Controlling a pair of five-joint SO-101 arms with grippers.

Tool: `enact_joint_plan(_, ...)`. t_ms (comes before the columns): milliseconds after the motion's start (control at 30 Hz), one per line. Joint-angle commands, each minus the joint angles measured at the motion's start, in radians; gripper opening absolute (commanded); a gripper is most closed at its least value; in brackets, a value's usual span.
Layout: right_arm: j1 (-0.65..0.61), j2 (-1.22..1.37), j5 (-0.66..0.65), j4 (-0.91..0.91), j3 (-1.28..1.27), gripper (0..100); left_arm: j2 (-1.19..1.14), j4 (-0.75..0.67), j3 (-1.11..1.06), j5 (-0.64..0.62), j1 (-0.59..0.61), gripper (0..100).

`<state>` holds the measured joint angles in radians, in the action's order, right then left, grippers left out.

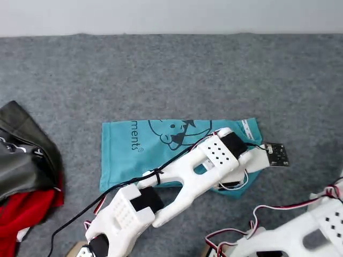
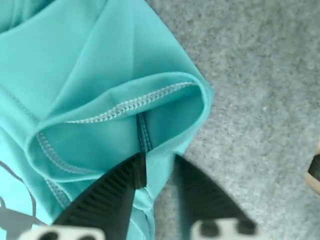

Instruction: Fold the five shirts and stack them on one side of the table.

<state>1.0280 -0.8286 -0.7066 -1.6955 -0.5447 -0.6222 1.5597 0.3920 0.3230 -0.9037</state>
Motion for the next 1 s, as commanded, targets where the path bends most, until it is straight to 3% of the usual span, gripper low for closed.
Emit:
enact_joint_plan(0, 0.008, -0.016, -0.011, -0.001, 0.005, 0.9, 0.078, 0.034, 0.005, 0.012, 0.005, 1)
enact_joint_plan(533, 0.010, -0.016, -0.011, -0.001, 0.008, 0.9, 0.203, 0.060, 0.004, 0.055, 0.089, 2)
enact_joint_plan(767, 0.010, -0.018, -0.011, -0.002, 0.008, 0.9, 0.199, 0.051, -0.001, 0.064, 0.074, 19)
enact_joint_plan(967, 0.028, -0.018, -0.011, -0.002, 0.008, 0.9, 0.120, 0.029, 0.004, 0.068, 0.058, 20)
